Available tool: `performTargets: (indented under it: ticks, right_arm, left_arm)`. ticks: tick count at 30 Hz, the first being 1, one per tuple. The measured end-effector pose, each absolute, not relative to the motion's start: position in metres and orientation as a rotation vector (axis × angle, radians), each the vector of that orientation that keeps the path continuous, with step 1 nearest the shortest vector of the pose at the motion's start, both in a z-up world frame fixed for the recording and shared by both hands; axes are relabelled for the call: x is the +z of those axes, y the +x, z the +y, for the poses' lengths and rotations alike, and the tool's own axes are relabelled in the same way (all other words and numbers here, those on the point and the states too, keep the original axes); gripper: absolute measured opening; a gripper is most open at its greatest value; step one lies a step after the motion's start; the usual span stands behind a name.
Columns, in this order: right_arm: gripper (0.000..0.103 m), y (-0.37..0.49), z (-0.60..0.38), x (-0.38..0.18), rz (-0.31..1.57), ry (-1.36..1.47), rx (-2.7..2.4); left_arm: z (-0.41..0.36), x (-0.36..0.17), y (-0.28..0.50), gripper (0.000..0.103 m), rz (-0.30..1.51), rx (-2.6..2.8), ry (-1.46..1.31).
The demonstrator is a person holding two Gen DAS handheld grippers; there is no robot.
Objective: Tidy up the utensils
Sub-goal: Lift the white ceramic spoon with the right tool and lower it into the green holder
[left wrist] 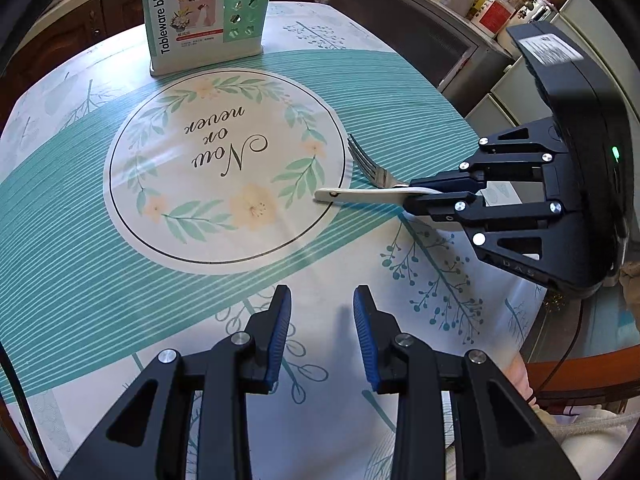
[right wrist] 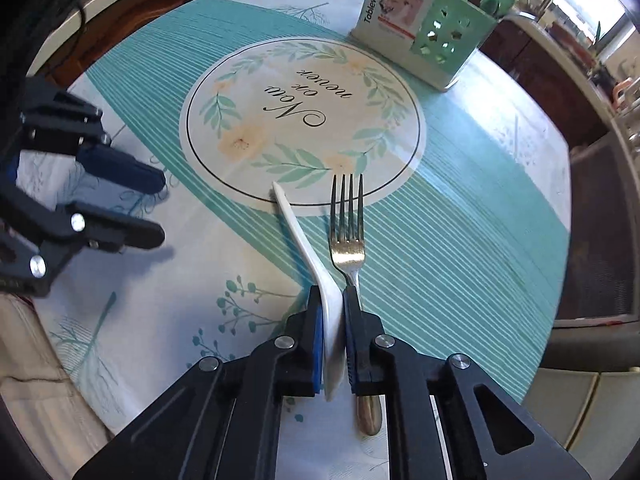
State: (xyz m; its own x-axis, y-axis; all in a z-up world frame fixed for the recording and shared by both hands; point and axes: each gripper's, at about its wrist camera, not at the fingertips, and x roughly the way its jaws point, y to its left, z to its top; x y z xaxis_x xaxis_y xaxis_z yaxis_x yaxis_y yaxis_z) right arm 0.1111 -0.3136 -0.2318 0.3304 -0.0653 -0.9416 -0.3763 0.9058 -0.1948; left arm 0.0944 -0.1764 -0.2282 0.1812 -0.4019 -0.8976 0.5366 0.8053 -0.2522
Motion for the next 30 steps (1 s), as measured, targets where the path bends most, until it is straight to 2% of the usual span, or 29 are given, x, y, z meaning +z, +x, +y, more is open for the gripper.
performTargets:
  ticks: [7,12,19,22,30]
  right_arm:
    - [0.009,0.114,-0.350,-0.210,1.184,0.007,0.213]
    - [0.009,0.113,-0.372,-0.168,1.046,0.231,0.202]
    - [0.009,0.149,-0.398,-0.086,0.749,0.367,0.104]
    - [0.009,0.180,-0.401,-0.067,0.640,0.399,0.067]
    - [0.008,0.288,-0.387,-0.076,0.519,0.412,0.106]
  left_arm:
    - [-0.172,-0.217,0.107,0.031,1.195,-0.641,0.069]
    - [-0.175,-0.193,0.118,0.031,1.133,-0.620,0.060]
    - [-0.173,-0.158,0.145,0.031,1.055,-0.556,-0.045]
    - [-0.172,-0.149,0.157,0.031,1.033,-0.525,-0.064]
    - [-0.161,-0.136,0.188,0.031,0.976,-0.457,-0.104]
